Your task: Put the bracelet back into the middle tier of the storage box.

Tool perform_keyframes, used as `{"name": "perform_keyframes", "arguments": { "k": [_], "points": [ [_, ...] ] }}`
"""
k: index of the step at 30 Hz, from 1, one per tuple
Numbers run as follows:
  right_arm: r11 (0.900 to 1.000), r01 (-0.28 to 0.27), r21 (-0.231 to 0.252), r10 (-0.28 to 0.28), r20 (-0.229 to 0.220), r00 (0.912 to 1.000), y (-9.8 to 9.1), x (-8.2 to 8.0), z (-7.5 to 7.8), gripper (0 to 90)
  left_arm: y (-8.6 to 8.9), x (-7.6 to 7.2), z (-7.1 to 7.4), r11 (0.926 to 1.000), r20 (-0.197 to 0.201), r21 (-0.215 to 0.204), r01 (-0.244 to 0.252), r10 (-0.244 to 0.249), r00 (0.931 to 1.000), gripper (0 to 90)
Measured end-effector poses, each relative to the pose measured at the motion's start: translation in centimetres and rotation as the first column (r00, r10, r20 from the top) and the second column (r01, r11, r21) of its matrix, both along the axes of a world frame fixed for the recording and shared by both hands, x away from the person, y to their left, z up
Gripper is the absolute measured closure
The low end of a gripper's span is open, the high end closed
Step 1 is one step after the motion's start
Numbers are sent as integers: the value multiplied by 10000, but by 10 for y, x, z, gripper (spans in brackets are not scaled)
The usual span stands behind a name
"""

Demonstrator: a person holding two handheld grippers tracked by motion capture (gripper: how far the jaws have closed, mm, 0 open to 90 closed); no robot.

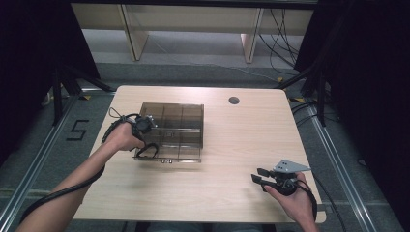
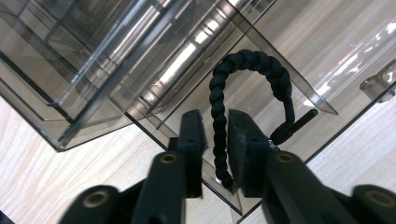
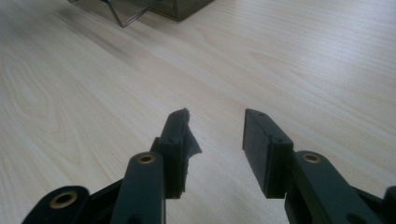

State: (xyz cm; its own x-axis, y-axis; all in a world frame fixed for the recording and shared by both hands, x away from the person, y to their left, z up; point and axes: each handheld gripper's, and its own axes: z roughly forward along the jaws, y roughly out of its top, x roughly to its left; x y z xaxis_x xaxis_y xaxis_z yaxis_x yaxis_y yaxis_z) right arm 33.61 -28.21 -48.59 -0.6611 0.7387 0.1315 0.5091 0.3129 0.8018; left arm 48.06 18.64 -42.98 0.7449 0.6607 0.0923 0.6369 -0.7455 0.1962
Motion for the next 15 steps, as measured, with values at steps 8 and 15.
{"name": "perform_keyframes", "arguments": {
  "k": [8,15],
  "points": [
    [10000,-15,-39,16,147,9999,0,1,0,617,-5,-2,-4,9998,-13,117,-131,131,9999,842],
    [10000,41,-46,-41,127,9999,-1,0,0,617,-5,-1,-7,9995,81,300,-76,73,9999,851]
  ]
}}
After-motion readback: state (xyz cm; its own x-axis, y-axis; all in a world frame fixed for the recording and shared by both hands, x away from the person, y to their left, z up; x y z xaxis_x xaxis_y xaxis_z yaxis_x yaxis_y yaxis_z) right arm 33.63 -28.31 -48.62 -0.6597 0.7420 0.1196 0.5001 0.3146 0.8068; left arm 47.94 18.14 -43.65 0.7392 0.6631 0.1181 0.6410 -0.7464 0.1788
